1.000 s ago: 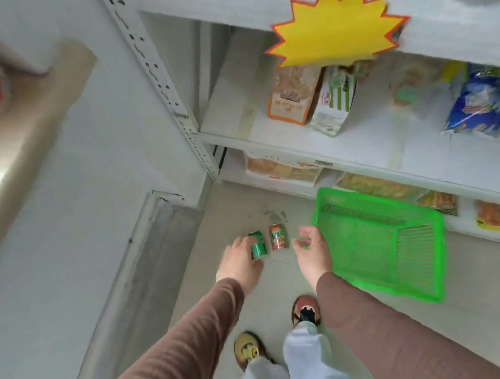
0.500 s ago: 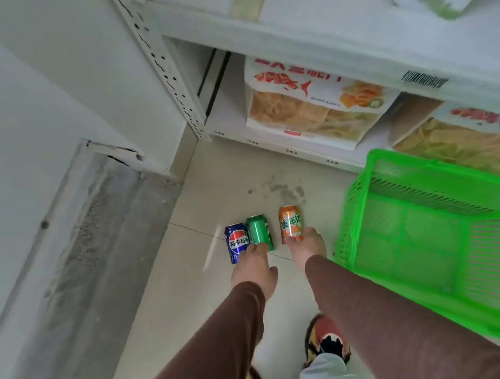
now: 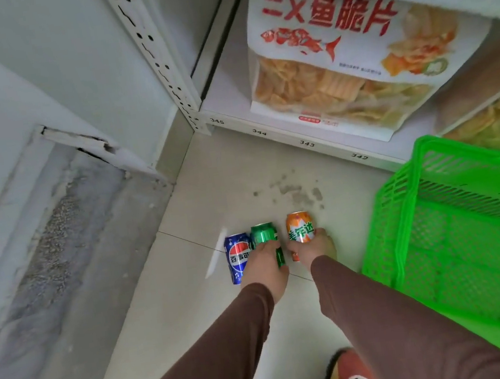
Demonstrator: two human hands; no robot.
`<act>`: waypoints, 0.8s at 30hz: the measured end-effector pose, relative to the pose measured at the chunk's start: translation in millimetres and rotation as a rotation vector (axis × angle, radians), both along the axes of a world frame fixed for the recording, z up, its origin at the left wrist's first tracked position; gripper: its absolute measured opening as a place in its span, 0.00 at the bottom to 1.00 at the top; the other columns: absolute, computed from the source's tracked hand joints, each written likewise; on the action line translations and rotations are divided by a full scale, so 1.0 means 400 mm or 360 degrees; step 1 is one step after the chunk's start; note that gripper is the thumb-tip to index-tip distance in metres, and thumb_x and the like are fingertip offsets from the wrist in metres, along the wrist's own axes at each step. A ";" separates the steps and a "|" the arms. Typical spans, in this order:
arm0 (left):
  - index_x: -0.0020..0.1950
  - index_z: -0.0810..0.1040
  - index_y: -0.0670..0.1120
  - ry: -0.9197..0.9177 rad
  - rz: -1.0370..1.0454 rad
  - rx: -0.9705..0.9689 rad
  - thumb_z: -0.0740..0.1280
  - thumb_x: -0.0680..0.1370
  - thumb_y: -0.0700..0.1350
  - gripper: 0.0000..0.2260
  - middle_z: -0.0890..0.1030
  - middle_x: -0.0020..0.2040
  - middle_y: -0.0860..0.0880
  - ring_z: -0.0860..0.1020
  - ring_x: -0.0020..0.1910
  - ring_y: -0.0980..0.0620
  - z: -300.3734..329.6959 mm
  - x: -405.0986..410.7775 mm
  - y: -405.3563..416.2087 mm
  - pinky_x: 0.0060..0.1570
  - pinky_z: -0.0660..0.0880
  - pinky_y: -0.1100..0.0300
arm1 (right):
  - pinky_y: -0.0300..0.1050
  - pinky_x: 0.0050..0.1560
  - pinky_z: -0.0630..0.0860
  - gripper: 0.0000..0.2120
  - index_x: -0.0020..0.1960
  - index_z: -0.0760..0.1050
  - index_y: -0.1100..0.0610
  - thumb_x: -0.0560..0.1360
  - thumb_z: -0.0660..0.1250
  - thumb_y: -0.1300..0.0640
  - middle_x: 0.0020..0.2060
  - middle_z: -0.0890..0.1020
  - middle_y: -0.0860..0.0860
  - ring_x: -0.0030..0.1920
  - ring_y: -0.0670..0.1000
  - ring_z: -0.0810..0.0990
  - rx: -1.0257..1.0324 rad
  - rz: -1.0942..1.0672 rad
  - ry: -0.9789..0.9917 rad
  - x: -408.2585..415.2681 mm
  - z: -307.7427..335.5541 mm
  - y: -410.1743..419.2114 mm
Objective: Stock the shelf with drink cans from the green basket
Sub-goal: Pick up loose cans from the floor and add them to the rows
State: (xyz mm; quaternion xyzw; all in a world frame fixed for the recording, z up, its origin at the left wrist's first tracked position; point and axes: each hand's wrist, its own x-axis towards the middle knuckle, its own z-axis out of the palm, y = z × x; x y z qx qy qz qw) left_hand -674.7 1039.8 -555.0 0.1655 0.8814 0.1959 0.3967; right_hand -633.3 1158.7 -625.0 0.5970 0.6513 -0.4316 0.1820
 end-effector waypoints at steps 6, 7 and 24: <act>0.69 0.70 0.48 -0.0029 0.0132 -0.0003 0.66 0.76 0.45 0.21 0.74 0.65 0.46 0.74 0.62 0.46 0.226 0.008 -0.027 0.63 0.71 0.56 | 0.46 0.43 0.79 0.25 0.56 0.70 0.55 0.66 0.79 0.52 0.47 0.82 0.53 0.42 0.52 0.82 -0.0174 -0.0165 0.0377 0.049 0.250 -0.010; 0.69 0.71 0.48 -0.0020 0.0149 0.0008 0.66 0.75 0.44 0.21 0.75 0.65 0.46 0.74 0.61 0.46 0.289 0.013 -0.029 0.62 0.71 0.56 | 0.46 0.43 0.79 0.24 0.55 0.69 0.55 0.66 0.79 0.53 0.47 0.82 0.53 0.41 0.51 0.82 -0.0209 -0.0182 0.0442 0.061 0.320 -0.010; 0.67 0.72 0.46 0.0497 -0.0133 0.0905 0.68 0.75 0.43 0.21 0.77 0.63 0.49 0.75 0.62 0.51 1.643 0.170 0.162 0.63 0.71 0.56 | 0.36 0.44 0.78 0.19 0.59 0.72 0.52 0.74 0.76 0.56 0.53 0.84 0.53 0.50 0.46 0.84 -0.0129 -0.0457 0.1568 0.291 1.740 0.165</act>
